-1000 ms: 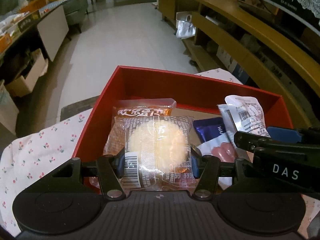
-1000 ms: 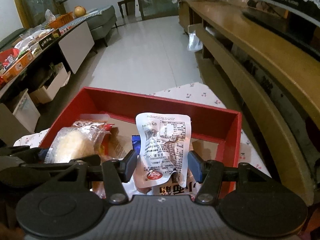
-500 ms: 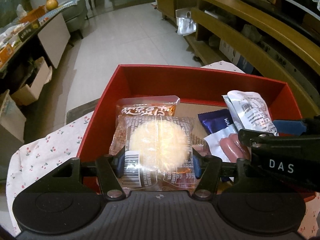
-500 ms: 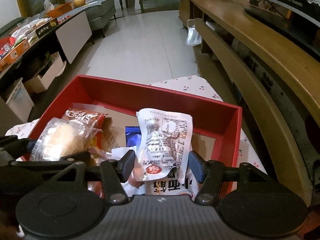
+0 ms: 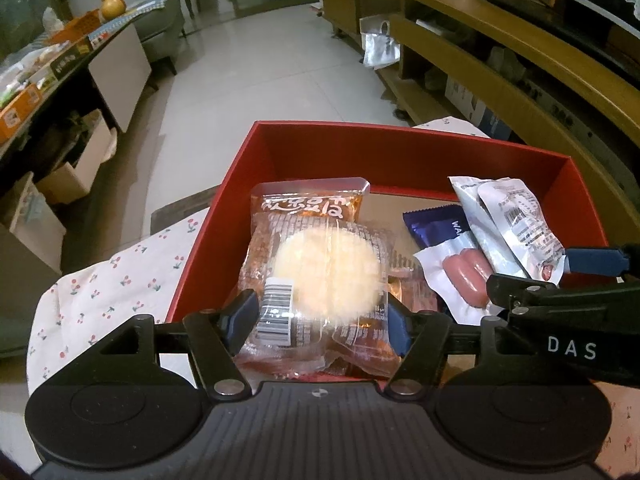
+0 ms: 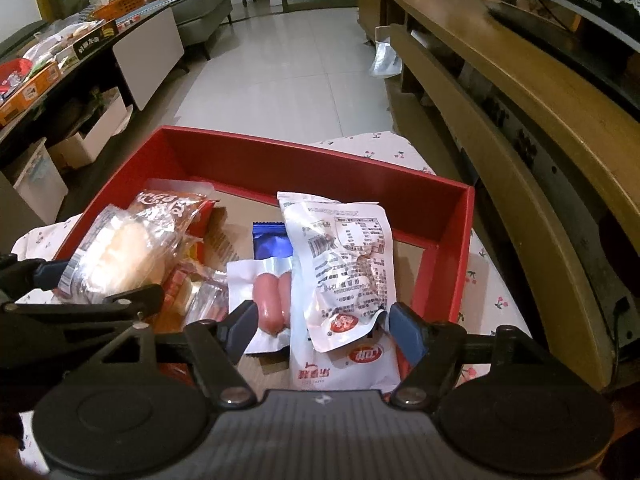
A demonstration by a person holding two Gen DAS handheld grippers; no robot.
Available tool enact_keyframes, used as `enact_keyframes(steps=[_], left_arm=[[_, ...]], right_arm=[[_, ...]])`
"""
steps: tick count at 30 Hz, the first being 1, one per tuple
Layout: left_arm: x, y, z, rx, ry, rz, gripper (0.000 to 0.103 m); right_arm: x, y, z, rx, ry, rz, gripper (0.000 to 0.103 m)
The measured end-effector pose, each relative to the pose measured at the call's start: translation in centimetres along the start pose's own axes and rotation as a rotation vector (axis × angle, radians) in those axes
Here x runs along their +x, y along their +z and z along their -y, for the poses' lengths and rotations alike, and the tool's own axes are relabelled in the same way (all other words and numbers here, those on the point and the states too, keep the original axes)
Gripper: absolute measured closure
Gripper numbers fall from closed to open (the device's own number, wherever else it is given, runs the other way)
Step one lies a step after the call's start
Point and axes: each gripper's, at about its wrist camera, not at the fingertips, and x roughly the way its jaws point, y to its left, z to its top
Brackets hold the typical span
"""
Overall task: Organize snacks
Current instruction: 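Lower both snacks into the red box and open both tools, then lift both open tools away from the red box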
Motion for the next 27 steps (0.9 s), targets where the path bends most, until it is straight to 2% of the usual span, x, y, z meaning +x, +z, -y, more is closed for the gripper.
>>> enact_keyframes(steps=[18,27], left_arm=[[-2.9,-0.3,-1.0,-0.046,-0.031,0.045,0.027],[-3.9,-0.7,-1.4,-0.064,-0.042,0.052,0.027]], right_arm=[[-1.6,-0.2,-0.7,-0.058,-0.019,0.020,0.004],[-2.5,-0.4,-0.9,-0.056,-0.001,0.041,0.003]])
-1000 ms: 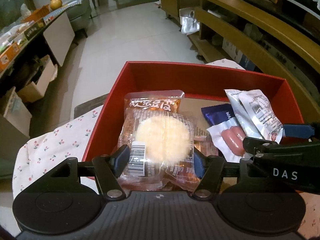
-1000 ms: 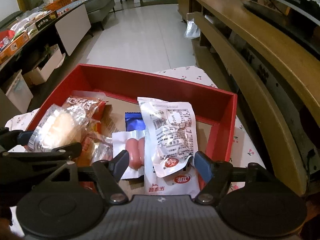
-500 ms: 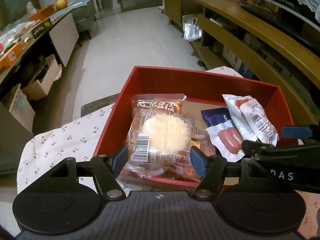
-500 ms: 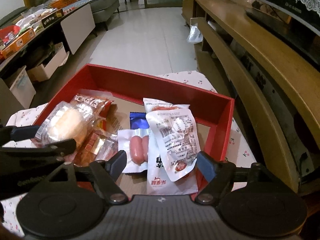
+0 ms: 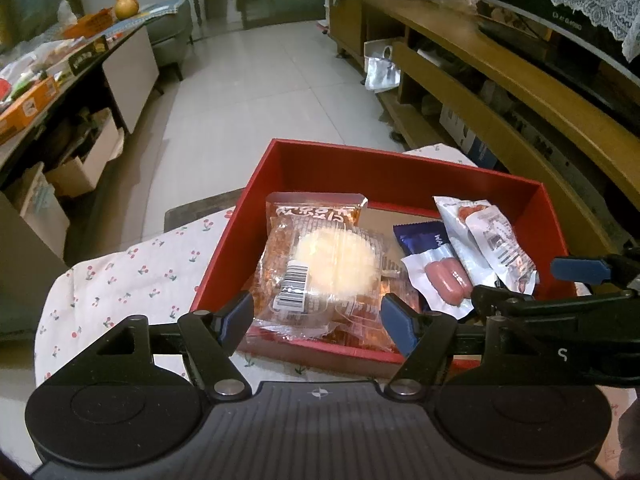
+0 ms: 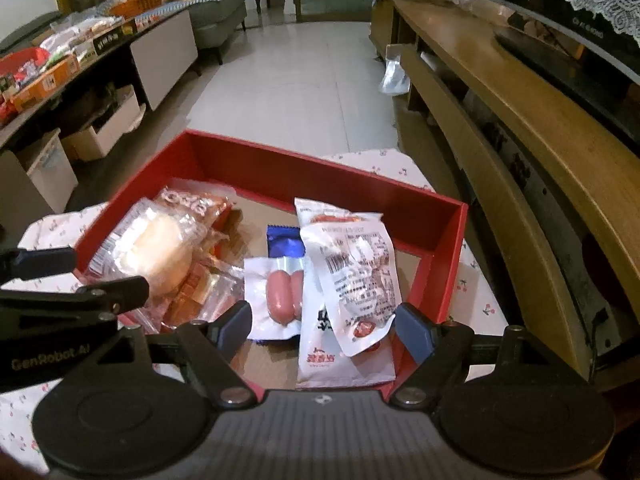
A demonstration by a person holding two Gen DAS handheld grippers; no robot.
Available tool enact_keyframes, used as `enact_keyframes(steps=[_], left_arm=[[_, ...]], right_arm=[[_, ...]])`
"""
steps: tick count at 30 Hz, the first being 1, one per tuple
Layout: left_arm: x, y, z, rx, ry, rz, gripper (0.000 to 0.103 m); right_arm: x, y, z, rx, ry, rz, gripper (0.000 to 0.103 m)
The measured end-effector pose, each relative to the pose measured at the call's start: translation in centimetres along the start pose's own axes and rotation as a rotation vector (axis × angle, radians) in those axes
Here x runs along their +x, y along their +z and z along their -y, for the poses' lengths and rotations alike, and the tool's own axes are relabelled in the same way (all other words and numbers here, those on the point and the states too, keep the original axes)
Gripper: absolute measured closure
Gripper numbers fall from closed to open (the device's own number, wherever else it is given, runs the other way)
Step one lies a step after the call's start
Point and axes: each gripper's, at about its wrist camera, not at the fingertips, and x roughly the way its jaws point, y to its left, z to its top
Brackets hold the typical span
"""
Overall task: Organize snacks
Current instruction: 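Lift both open tools away from the red box, then move both tools down toward the Kapro bar and gold wafer packet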
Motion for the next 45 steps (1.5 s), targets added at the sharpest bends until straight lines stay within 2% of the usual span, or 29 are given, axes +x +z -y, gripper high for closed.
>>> enact_keyframes(steps=[5,10,24,36,42,45], left_arm=[[-0.8,0.1,-0.4,-0.024,-0.009,0.014,0.026],[-1.6,-0.4,-0.8,-0.036,-0.018,0.016,0.025],[-4.0,-2.3,-2.7,-0.096,-0.045,0.009,0.023],[-6.5,-8.4,-4.1,-0.099,-0.046,-0.078,0.022],[-7.3,-12.1,-4.6,-0.111,-0.080,-0.149,0.021],[-7.8,-14.1,-4.9,-0.155,-0.101,-0.188,0.021]], right_arm=[[-1.0,0.3,-0.1,0.005,0.009,0.031,0.003],[-1.2,-0.3,-0.3,-0.003,0.022,0.018,0.000],[-3.7,-2.3,-0.4,-0.014,0.064,0.024,0.000],[-6.2,-7.4,-4.1,-0.138,0.142,-0.028,0.000],[-6.6,-10.0,-5.0,-0.173,0.147,-0.071,0.000],[-6.6,-10.7,-5.5,-0.192,0.152,-0.084,0.000]])
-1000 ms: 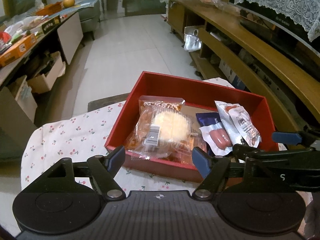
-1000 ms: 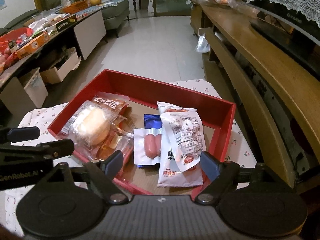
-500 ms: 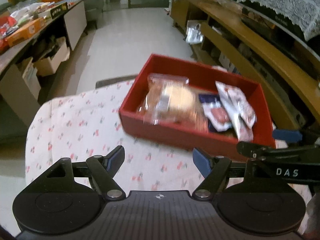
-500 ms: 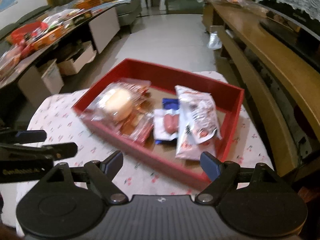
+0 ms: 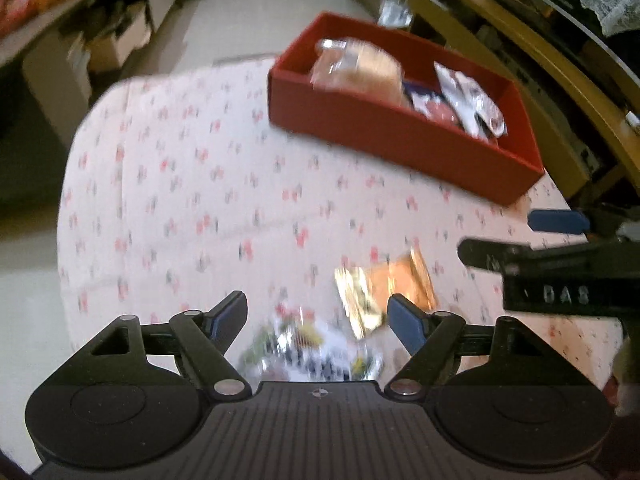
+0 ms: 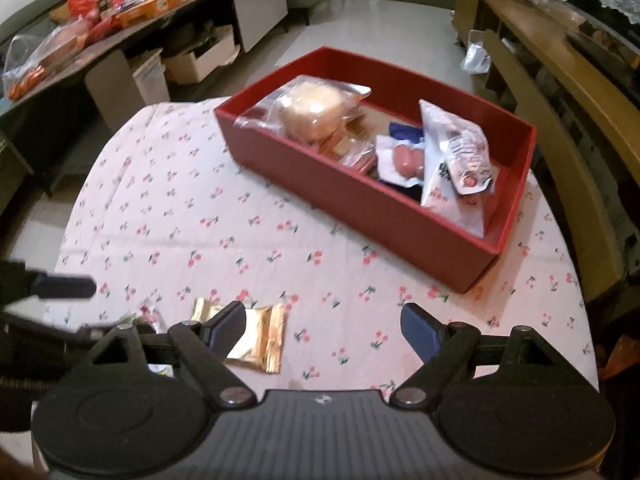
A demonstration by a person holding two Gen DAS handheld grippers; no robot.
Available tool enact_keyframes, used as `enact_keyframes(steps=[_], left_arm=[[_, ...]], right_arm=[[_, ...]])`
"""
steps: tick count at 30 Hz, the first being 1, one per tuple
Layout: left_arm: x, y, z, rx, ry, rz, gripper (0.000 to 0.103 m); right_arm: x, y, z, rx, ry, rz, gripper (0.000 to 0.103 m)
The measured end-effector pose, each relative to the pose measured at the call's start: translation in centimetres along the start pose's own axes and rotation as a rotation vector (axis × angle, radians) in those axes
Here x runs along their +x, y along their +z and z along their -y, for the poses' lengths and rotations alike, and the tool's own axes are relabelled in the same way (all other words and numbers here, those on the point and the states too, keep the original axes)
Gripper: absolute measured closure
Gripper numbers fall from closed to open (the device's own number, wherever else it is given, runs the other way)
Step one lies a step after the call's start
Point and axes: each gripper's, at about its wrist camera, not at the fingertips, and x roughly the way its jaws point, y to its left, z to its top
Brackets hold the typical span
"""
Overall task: Organize snacks
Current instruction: 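Move both tools down toward the Kapro bar and gold wafer packet, then grasp the Kapro wafer bar with left tool while right tool grasps the gold wafer packet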
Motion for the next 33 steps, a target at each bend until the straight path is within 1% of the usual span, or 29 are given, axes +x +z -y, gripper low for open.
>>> enact_keyframes(steps=[5,7,12,16,18,20,21,24,25,26,27,28,29,31,33], left_arm=[[-0.6,-2.8,-1.2,-0.145,-0.090,-0.073,0.020],[-0.2,-3.3,-1.0,-0.185,-0.105,-0.098,0.020],[2.2,-3.1,-0.9,-0.275,-0.077,-0.146,0.021],[3.8,-2.7,-0.7,-0.321,-0.023,-0.144,0.021],[4.0,-2.3,-0.4,-0.315,-0.007,-0.125,0.019],[4.2,-1.5,-0.3,-0.285,0.044,-0.111,0.020],[4.5,-1.2,-0.4,-0.273,0.067,-0.117,0.020],[4.4,-1.0,-1.0,-0.255,0.079,-0.121,0.023],[4.3,-1.2,-0.9,-0.232,0.089,-0.124,0.024],[4.3,-1.4,-0.8,-0.203,0.104,-0.126,0.027],[4.3,-1.6,-0.4,-0.163,0.124,-0.128,0.034],[4.3,-1.9,0.1,-0.109,0.156,-0.124,0.034],[4.2,-2.2,0.4,-0.073,0.171,-0.126,0.036],[3.8,-2.6,0.3,-0.048,0.161,-0.130,0.037],[3.5,-2.7,-0.6,-0.060,0.142,-0.136,0.038]], right_arm=[[-0.7,-0.1,-0.7,-0.023,0.035,0.018,0.000],[-1.1,0.0,-0.8,-0.024,0.047,0.027,0.000],[-2.1,0.1,-0.2,-0.006,0.075,0.055,0.000],[-2.5,0.2,0.5,0.011,0.083,0.062,0.000],[-2.6,0.2,0.8,0.018,0.087,0.064,0.000],[-2.7,0.3,1.1,0.023,0.091,0.064,0.000],[-2.7,0.3,1.1,0.024,0.092,0.063,0.000],[-2.4,0.3,0.9,0.014,0.092,0.056,0.000],[-2.1,0.3,0.7,0.007,0.088,0.045,0.000],[-1.9,0.3,0.6,0.002,0.085,0.036,0.000],[-1.7,0.3,0.3,-0.005,0.084,0.029,0.000],[-1.5,0.3,0.1,-0.012,0.085,0.024,0.000],[-1.3,0.3,-0.1,-0.021,0.085,0.018,0.000],[-0.7,0.3,-0.5,-0.035,0.082,0.002,0.000],[0.3,0.4,-1.0,-0.051,0.094,-0.021,0.000]])
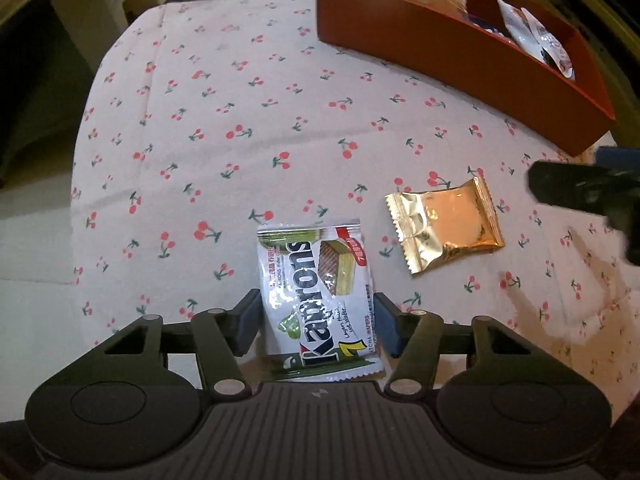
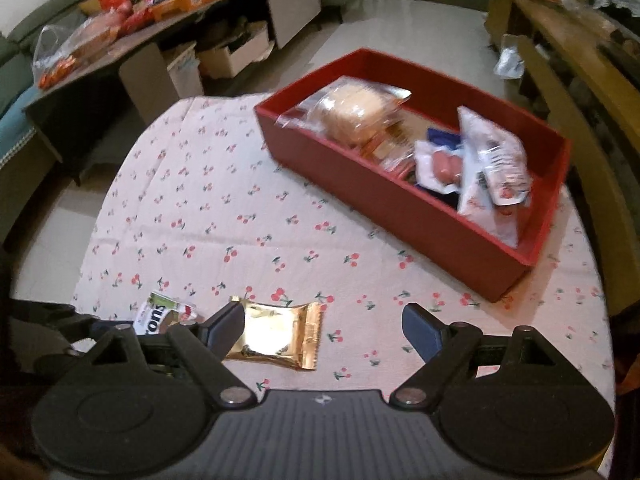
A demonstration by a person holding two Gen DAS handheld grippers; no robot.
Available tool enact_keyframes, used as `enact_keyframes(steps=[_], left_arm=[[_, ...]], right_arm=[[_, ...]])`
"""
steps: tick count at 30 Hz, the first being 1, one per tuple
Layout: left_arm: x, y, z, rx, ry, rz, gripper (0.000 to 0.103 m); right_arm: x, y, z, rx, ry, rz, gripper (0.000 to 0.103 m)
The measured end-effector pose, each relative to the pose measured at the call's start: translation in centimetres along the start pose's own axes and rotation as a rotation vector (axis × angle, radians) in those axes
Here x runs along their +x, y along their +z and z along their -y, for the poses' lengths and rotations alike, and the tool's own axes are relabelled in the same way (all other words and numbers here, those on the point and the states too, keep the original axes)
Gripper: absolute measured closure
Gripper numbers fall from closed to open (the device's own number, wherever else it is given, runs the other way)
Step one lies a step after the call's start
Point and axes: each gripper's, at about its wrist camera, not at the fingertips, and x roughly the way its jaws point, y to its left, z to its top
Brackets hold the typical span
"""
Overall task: Organize snacks
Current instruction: 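Grasp the Kapro wafer bar with left tool while right tool grasps the gold wafer packet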
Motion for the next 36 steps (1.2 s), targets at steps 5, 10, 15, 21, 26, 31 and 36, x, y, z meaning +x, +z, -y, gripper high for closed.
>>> enact_keyframes(steps=[5,10,15,21,26,31,36], left_arm=[[-0.5,-0.1,-1.7,-0.036,-0.036,0.004,0.038],[-0.6,-0.5,-3.1,-0.074,-0.086,-0.002,0.038],[-0.8,-0.7,-3.9,-0.088,-0.119,0.003,0.038],[-0.7,-0.6,-3.9,-0.088,-0.129,-0.002,0.037],[-0.6,-0.5,-3.6,-0.071,-0.116,-0.001,0.037],[-0.4,-0.3,-3.4,-0.058,-0.085,0.016,0.035],[-0.1,-0.4,-3.3,-0.024,-0.017,0.038,0.034]], right_arm=[[3.3,1.7,-1.1,-0.017,0.060,-0.046,0.000],[6.0,3.1,-2.0,0.030,0.213,-0.096,0.000],[8.4,2.1,-3.1,-0.026,0.209,-0.175,0.000],[6.6,-0.6,-2.1,-0.042,0.234,-0.198,0.000],[5.4,-1.7,-1.5,-0.067,0.111,-0.170,0.000],[5.3,0.1,-3.1,-0.101,0.072,-0.102,0.000],[7.7,-0.4,-4.6,-0.151,0.009,-0.154,0.000]])
